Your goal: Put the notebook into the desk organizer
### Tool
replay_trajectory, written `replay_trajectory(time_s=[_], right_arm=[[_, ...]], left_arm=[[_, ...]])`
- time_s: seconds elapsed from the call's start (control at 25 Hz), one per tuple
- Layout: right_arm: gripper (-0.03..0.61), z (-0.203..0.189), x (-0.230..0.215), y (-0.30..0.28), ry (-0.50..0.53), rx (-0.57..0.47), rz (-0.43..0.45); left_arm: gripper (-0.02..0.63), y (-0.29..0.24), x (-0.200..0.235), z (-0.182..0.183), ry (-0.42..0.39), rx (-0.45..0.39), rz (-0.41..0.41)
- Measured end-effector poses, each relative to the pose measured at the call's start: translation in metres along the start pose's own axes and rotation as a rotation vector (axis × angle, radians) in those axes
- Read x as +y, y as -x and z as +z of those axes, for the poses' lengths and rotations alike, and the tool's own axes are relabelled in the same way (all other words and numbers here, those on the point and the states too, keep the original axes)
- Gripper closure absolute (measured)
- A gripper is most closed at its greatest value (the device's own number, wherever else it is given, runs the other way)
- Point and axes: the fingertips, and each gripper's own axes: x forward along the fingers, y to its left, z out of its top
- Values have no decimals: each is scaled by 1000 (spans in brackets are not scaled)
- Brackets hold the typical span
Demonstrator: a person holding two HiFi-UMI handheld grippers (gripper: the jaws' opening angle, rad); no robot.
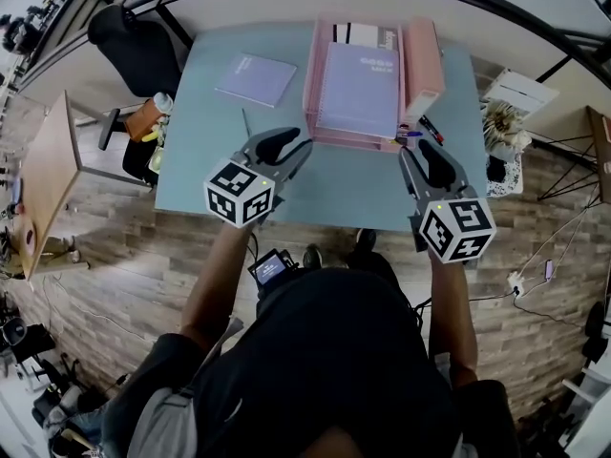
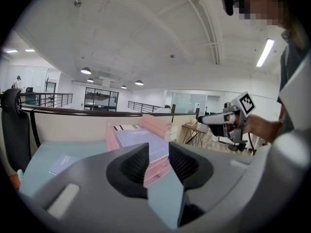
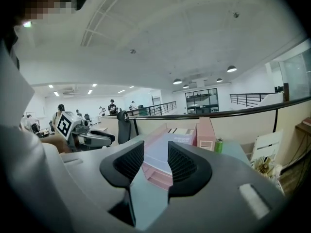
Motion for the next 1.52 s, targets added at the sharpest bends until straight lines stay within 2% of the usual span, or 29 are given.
replay_trajectory(time_s=[0.44, 0.92, 1.52], right_arm=[[434, -30, -32, -33, -106, 69, 32], [433, -68, -51, -63, -251, 135, 60], [405, -103, -65, -98, -452, 191, 107]], left_arm=[[436, -40, 24, -25, 102, 54, 25], [436, -66, 45, -54, 290, 59, 45], [428, -88, 59, -70, 390, 76, 36]])
